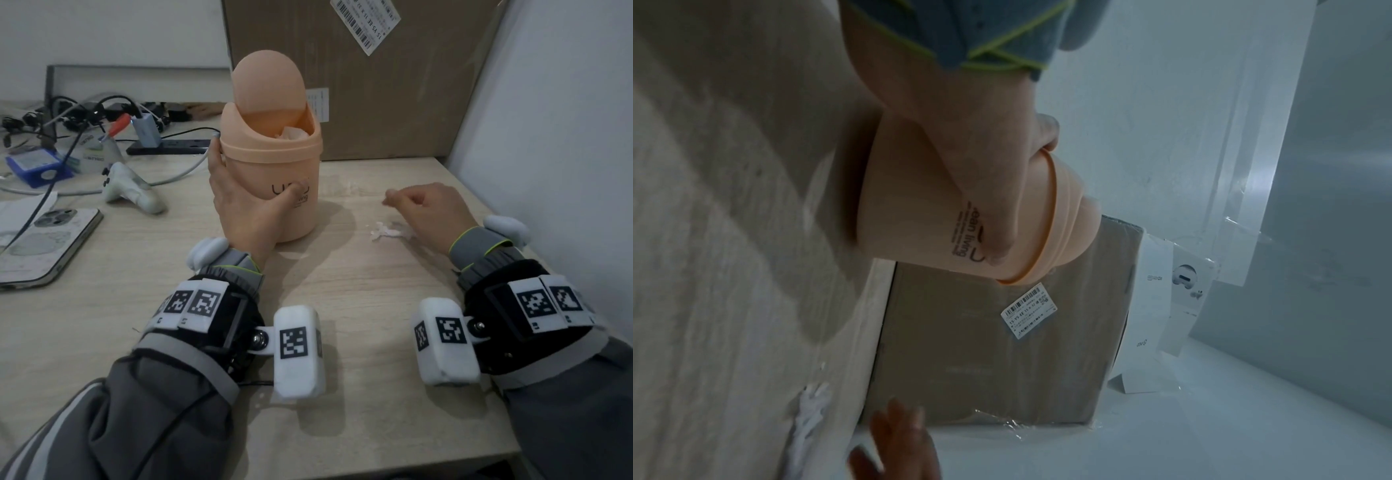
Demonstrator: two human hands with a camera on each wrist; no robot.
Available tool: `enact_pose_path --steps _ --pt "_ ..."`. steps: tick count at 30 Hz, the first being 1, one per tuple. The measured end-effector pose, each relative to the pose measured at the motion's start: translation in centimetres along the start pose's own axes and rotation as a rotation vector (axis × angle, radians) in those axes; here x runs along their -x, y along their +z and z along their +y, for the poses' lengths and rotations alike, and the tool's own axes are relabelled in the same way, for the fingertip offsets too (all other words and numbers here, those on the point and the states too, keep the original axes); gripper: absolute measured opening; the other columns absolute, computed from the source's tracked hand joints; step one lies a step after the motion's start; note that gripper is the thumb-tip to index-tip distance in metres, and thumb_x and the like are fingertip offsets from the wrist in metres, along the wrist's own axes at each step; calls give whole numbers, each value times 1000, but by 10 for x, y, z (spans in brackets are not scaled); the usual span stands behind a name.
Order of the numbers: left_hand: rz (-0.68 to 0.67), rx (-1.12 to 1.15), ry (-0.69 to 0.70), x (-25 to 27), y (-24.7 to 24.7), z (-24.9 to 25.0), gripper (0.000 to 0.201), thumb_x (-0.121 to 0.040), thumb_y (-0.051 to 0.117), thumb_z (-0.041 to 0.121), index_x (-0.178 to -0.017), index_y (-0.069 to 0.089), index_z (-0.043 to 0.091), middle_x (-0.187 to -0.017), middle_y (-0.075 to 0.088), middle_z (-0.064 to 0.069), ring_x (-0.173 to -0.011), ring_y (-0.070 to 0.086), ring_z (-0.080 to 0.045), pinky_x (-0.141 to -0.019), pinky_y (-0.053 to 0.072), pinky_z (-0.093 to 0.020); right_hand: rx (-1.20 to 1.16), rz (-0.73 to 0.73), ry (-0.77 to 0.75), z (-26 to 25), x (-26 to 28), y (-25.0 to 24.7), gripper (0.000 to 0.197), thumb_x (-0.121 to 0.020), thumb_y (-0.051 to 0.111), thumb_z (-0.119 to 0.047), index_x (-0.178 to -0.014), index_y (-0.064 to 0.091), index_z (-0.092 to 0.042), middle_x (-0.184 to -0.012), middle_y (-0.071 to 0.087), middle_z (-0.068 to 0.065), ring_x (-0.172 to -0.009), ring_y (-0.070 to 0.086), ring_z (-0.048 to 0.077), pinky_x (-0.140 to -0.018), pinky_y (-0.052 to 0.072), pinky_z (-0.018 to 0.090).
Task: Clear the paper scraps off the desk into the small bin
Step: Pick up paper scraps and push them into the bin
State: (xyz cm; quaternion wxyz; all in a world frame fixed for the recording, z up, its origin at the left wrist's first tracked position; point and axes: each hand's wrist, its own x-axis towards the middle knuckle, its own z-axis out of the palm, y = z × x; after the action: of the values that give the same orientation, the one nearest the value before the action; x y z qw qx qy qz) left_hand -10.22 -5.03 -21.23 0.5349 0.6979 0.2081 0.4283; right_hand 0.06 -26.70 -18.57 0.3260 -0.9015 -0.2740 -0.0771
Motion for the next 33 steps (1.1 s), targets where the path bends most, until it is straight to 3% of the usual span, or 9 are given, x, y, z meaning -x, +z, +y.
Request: enact_pose_path --steps 2,4,7,14,19,23,26,30,33 --pt "-2 0 0 0 0 0 130 -52 86 55 -158 13 36 -157 39 1 -143 44 -25 -117 41 -54 58 -12 50 9 -4 0 39 -91 50 -47 -111 65 -18 -119 66 5 -107 59 24 -93 43 32" --pt "-5 0 4 0 0 0 131 -51 85 55 -158 12 35 -157 38 0 -143 44 -26 -117 41 -55 137 -166 98 13 -5 3 53 -85 54 -55 -129 53 -23 -134 52 5 -119 52 25 -101 39 34" --pt "-9 2 15 0 1 -1 132 -51 85 55 -159 13 33 -157 38 -1 -143 43 -26 -117 40 -55 211 -295 87 13 -5 8 64 -81 60 -57 -135 47 -24 -138 44 9 -126 44 26 -103 33 33" --pt "-19 -9 29 -1 1 -1 134 -51 84 56 -160 12 30 -160 37 -2 -146 42 -26 -119 39 -54 181 -235 -31 6 -6 20 31 -83 68 -31 -111 66 -19 -109 60 9 -99 56 23 -80 33 21" --pt "-26 -10 44 0 2 -3 133 -52 84 56 -160 13 29 -160 37 -1 -146 41 -24 -119 39 -53 101 -150 -31 6 -6 20 12 -82 67 -17 -92 74 -15 -96 70 6 -83 51 9 -67 29 13" --pt "-30 -9 55 -1 1 -4 133 -52 86 56 -160 14 29 -159 37 -1 -146 41 -24 -119 39 -53 121 -132 -18 5 -6 19 9 -80 70 -15 -86 76 -13 -90 73 7 -83 57 12 -72 35 18" --pt "-48 -11 76 -1 3 -5 133 -52 87 55 -160 15 28 -159 37 -1 -147 40 -24 -120 38 -54 36 5 -13 6 -7 15 7 -79 71 -14 -83 76 -12 -85 74 7 -83 64 15 -74 41 18" --pt "-117 -44 132 -1 3 -5 133 -53 88 53 -160 13 28 -160 36 -1 -147 39 -24 -121 36 -53 -330 268 -11 -3 -9 5 13 -77 73 -12 -76 72 -25 -72 69 -2 -57 57 -7 -68 47 8" --pt "-194 -67 219 1 5 -2 130 -55 90 51 -159 15 27 -159 37 -2 -146 41 -24 -120 38 -53 -484 416 -113 -17 -5 -6 13 -77 73 -14 -82 72 -25 -72 68 -3 -59 58 -5 -67 48 13"
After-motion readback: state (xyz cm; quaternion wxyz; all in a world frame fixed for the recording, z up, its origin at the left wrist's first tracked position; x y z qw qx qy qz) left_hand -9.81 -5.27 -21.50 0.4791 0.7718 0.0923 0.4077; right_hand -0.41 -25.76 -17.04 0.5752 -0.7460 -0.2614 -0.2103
